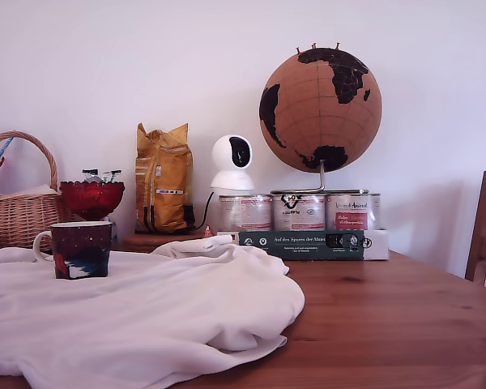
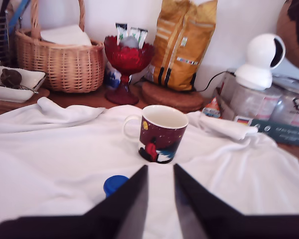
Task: Pick the blue coffee capsule and place it inside the red coffee cup
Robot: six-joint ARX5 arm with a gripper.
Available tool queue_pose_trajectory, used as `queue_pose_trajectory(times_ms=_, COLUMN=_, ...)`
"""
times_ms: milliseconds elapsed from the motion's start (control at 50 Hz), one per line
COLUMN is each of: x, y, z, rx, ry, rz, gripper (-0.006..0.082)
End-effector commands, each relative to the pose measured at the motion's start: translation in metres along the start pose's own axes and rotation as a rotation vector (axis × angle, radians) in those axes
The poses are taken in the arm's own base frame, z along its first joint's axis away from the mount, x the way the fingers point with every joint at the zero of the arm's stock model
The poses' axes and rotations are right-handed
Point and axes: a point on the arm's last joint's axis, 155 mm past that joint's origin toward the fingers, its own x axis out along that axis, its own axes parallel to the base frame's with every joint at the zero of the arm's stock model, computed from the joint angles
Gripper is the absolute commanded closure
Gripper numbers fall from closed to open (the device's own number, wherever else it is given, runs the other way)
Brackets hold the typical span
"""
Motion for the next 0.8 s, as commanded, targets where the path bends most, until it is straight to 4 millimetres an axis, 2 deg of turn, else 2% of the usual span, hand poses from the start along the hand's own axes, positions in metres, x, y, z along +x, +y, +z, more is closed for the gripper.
queue_pose_trajectory(times_ms=0, x=0.007, y=0.001, z=0.001, rx=0.031, ry=0.026, rz=0.007, gripper=0.0200)
queue_pose_trajectory(times_ms=60, x=0.013, y=0.004, z=-0.009, rx=0.049, ry=0.069, rz=0.016, gripper=0.0167)
queue_pose_trajectory(times_ms=180, x=0.026, y=0.012, z=-0.023, rx=0.067, ry=0.121, rz=0.046, gripper=0.0168)
queue_pose_trajectory(times_ms=480, x=0.056, y=0.023, z=-0.039, rx=0.133, ry=0.165, rz=0.065, gripper=0.0135)
queue_pose_trajectory(times_ms=780, x=0.098, y=0.034, z=-0.057, rx=0.174, ry=0.252, rz=0.078, gripper=0.0138)
